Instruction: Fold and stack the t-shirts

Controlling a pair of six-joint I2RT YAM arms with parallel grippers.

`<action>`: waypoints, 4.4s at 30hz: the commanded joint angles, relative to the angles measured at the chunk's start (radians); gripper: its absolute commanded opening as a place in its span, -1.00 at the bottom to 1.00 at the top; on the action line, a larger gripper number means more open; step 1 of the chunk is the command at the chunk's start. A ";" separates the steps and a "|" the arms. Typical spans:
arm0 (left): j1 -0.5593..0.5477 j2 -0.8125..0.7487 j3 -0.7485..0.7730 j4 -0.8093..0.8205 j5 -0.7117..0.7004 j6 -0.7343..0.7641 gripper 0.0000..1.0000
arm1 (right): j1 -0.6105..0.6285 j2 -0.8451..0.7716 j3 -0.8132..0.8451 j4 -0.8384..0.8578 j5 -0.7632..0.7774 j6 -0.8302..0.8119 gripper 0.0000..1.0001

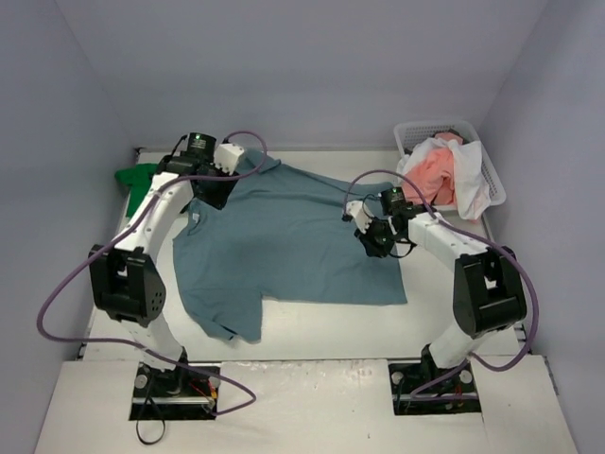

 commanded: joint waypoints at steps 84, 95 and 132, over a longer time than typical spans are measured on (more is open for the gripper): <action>0.013 -0.195 -0.409 0.140 0.121 -0.082 -0.18 | -0.086 0.313 0.408 0.157 0.474 0.175 -0.30; 0.011 -0.189 -0.416 0.148 0.119 -0.087 -0.18 | -0.123 0.360 0.458 0.158 0.468 0.166 -0.31; 0.014 -0.143 -0.401 0.166 0.099 -0.073 -0.18 | -0.120 0.544 0.561 0.209 0.504 0.180 -0.97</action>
